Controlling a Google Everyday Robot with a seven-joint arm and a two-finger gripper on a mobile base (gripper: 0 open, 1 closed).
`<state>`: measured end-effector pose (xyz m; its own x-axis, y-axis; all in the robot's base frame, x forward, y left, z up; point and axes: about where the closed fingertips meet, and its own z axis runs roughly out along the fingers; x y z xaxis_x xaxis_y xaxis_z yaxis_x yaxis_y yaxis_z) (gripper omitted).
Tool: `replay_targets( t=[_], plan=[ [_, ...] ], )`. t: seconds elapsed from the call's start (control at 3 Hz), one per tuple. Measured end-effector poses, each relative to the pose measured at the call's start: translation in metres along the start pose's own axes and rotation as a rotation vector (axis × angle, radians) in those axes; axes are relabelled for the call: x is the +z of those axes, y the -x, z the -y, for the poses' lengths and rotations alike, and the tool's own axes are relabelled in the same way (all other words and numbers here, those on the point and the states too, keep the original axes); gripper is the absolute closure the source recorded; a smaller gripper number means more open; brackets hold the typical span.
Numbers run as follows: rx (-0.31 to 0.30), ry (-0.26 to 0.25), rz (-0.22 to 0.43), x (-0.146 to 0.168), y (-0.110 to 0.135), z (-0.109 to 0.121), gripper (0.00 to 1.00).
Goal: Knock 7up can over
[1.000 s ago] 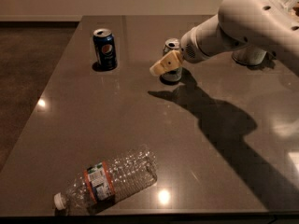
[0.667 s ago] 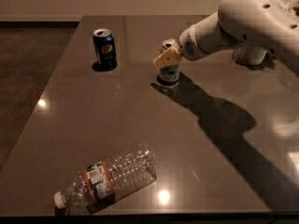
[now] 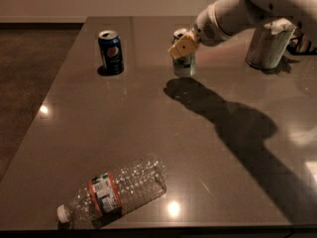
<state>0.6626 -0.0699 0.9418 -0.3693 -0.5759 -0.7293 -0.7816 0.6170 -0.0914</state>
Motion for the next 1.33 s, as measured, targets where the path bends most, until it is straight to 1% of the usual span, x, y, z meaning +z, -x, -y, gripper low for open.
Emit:
replay_targets(
  t=[0.33, 0.67, 1.0, 1.33],
  plan=[
    [-0.162, 0.025, -0.114, -0.005, 0.029, -0.016, 1.00],
    [-0.334, 0.097, -0.278, 0.000, 0.030, -0.050, 1.00],
    [-0.482, 0.205, -0.469, -0.007, -0.002, -0.085, 0.87],
    [-0.615, 0.295, -0.640, -0.019, -0.039, -0.112, 0.69]
  ],
)
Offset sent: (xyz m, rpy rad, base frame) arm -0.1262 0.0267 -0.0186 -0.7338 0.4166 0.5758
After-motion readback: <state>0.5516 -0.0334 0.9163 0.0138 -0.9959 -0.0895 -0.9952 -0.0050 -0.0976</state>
